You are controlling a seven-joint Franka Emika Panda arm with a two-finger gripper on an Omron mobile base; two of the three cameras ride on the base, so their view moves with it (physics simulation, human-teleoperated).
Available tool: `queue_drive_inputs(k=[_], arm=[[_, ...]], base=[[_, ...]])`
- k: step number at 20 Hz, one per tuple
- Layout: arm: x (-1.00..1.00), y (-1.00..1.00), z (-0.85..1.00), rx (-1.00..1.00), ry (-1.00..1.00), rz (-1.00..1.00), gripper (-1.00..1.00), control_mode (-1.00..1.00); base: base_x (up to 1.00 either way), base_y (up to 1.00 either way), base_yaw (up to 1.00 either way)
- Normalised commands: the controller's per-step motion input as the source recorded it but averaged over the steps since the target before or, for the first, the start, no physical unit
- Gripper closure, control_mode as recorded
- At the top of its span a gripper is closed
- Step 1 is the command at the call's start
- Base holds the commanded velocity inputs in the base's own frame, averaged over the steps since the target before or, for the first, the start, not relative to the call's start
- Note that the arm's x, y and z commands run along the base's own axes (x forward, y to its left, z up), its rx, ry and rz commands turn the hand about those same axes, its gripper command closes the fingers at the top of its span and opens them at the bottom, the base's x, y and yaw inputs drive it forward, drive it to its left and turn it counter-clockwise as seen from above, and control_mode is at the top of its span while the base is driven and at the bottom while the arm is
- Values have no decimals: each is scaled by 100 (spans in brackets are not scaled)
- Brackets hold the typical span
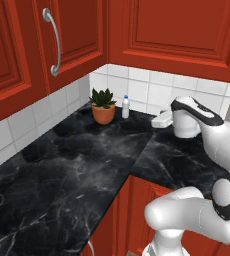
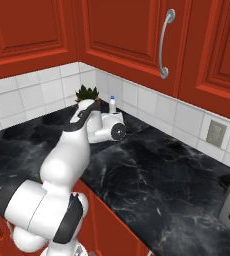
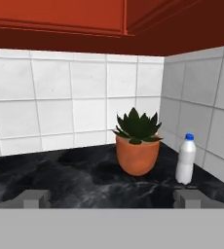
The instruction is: Place the drinks on the dining counter in a tight cluster.
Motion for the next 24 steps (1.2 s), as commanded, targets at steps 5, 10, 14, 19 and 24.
queue_drive_inputs(k=[5,10,14,19,24], arm=[[37,3,0,0,0,0,-100,-100],[32,7,-6,-1,-3,3,-100,-100],[36,0,-2,-3,-8,8,-100,-100],[32,0,-7,-1,-6,14,-100,-100],[22,0,-5,-7,-4,6,-100,-100]], base=[[0,0,0],[0,0,0],[0,0,0],[0,0,0],[0,0,0]])
